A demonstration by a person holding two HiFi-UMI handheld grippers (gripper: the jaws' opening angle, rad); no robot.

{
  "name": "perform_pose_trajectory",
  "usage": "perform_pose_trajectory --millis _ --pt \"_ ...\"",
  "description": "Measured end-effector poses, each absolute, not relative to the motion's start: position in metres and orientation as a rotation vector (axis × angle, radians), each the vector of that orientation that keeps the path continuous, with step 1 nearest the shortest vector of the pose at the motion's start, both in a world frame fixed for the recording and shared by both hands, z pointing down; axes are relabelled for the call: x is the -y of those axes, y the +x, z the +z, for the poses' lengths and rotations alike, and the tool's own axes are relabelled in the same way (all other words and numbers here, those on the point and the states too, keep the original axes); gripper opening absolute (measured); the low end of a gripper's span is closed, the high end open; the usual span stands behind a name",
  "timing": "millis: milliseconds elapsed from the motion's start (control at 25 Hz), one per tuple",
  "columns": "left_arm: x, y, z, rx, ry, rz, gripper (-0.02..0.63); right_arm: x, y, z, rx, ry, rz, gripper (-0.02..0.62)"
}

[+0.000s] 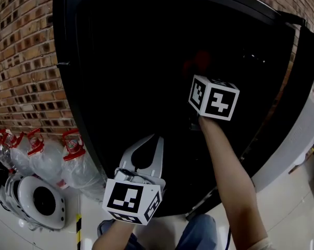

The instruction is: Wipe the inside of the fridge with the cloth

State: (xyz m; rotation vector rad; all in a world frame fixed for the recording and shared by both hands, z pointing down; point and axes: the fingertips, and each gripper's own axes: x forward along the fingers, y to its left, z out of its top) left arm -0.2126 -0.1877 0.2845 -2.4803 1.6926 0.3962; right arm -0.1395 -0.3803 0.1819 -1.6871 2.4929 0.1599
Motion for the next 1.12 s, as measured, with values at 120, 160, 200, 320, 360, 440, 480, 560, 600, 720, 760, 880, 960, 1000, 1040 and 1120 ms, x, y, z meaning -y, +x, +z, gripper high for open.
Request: perform_pose_trajectory --millis 120,160,200,320,360,440,480,560,600,720,760,880,960,1000,1040,1120 --pt "0.19 -0.209 0.288 -1.678 -2.499 0.413 0.009 0.347 -0.134 0.192 -2.515 -1.664 0.195 0.054" --pt "0.19 -0.208 0.289 -1.673 -2.503 0.418 0.009 0.335 -0.13 0.198 -2.52 -1.662 0.203 0.054" --pt "0.19 -0.207 0.289 -1.667 -2.507 0.423 0.011 0.322 -0.125 0.204 -2.521 -1.661 0.214 0.054" --pt "0.19 -0.207 0.287 -1.661 -2.506 0.429 0.011 0.287 -0.107 0.218 -2.506 -1.668 0.257 0.055" --pt "0.191 -0.208 0.287 -1.663 -2.504 0.428 0.009 0.276 -0.101 0.222 -2.502 -1.665 0.266 0.055" --pt "0.192 -0.208 0.288 -1.67 -2.505 0.42 0.011 0.255 -0.094 0.226 -2.499 -1.648 0.29 0.055" --pt "0.193 -0.209 0.289 -1.675 -2.506 0.415 0.009 0.247 -0.093 0.227 -2.496 -1.643 0.31 0.055" --pt "0.196 -0.209 0.29 -1.686 -2.508 0.402 0.011 0.238 -0.09 0.227 -2.494 -1.637 0.342 0.055" --pt "0.197 -0.209 0.292 -1.694 -2.51 0.395 0.011 0.237 -0.09 0.227 -2.497 -1.633 0.347 0.055" --pt "0.198 -0.211 0.297 -1.727 -2.516 0.361 0.009 0.234 -0.095 0.23 -2.525 -1.59 0.342 0.055" --pt "0.198 -0.21 0.298 -1.735 -2.518 0.349 0.011 0.229 -0.101 0.229 -2.542 -1.55 0.343 0.055" --pt "0.187 -0.21 0.298 -1.742 -2.533 0.324 0.011 0.204 -0.131 0.224 -2.613 -1.348 0.361 0.055" --pt "0.169 -0.216 0.292 -1.752 -2.535 0.335 0.009 0.189 -0.159 0.223 -2.667 -1.194 0.383 0.055" --pt "0.158 -0.222 0.289 -1.76 -2.52 0.347 0.009 0.183 -0.173 0.224 -2.693 -1.126 0.396 0.055" --pt "0.147 -0.227 0.285 -1.769 -2.5 0.361 0.009 0.178 -0.186 0.225 -2.718 -1.064 0.41 0.055" --pt "0.133 -0.237 0.28 -1.78 -2.471 0.388 0.009 0.171 -0.21 0.228 -2.759 -0.952 0.449 0.055"
